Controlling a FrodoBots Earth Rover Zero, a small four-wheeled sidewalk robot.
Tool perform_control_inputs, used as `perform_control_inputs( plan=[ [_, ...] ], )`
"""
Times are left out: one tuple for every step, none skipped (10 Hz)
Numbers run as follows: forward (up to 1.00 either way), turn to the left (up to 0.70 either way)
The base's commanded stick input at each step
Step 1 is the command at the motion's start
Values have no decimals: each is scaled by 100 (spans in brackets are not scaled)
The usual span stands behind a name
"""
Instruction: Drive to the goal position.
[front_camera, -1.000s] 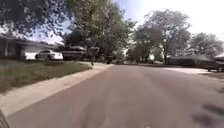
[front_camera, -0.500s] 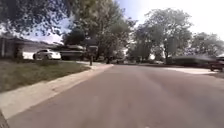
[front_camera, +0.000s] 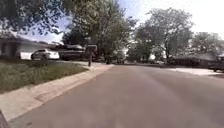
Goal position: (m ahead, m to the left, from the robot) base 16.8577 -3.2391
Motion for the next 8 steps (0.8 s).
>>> perform_control_inputs(
  plan=[
    [100,-3],
    [100,0],
    [100,0],
    [100,0],
    [100,0],
    [100,0],
    [100,0],
    [100,0]
  ],
)
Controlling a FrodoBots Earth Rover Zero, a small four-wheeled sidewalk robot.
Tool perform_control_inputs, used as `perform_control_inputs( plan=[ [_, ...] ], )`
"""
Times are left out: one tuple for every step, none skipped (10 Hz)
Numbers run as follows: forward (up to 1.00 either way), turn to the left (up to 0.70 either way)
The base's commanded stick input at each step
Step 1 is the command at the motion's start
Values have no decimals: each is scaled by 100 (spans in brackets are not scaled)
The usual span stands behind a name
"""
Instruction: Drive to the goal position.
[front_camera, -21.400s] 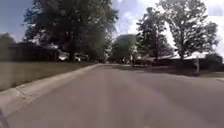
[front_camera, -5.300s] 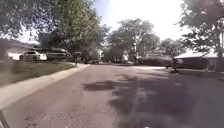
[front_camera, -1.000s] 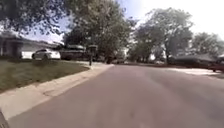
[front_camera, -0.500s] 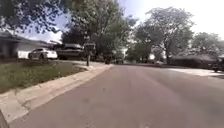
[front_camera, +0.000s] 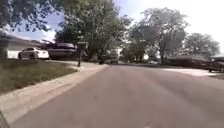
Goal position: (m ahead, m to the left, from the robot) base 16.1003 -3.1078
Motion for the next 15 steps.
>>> perform_control_inputs(
  plan=[
    [100,0],
    [100,0],
    [100,0],
    [100,0],
    [100,0],
    [100,0],
    [100,0],
    [100,0],
    [100,0],
    [100,0],
    [100,0],
    [100,0],
    [100,0],
    [100,0],
    [100,0]
  ],
)
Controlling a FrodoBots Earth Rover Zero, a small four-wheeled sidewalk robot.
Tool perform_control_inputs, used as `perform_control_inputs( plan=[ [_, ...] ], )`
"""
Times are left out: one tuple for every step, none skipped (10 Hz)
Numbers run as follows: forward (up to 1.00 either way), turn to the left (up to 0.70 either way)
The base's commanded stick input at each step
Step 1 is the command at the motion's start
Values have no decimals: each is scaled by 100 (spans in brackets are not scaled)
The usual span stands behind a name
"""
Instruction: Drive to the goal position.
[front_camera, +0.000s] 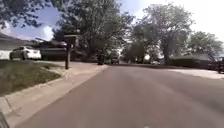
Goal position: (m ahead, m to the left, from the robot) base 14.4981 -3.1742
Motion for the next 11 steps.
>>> perform_control_inputs(
  plan=[
    [100,0],
    [100,0],
    [100,-11],
    [100,-33],
    [100,-32],
    [100,-26],
    [100,-11],
    [100,0],
    [100,0],
    [100,0],
    [100,0]
  ],
)
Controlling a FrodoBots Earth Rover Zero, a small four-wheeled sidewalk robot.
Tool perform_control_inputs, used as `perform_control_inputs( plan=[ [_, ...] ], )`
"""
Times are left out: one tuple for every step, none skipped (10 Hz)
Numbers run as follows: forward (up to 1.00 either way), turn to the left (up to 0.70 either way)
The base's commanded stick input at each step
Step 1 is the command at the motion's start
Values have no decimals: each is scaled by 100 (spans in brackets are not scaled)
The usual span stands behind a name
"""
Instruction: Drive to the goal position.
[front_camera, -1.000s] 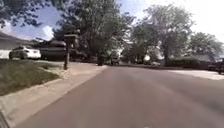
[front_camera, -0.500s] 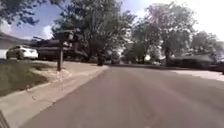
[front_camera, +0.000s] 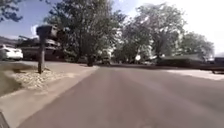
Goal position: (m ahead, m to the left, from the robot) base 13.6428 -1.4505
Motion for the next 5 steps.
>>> perform_control_inputs(
  plan=[
    [100,0],
    [100,0],
    [100,0],
    [100,0],
    [100,0]
  ],
)
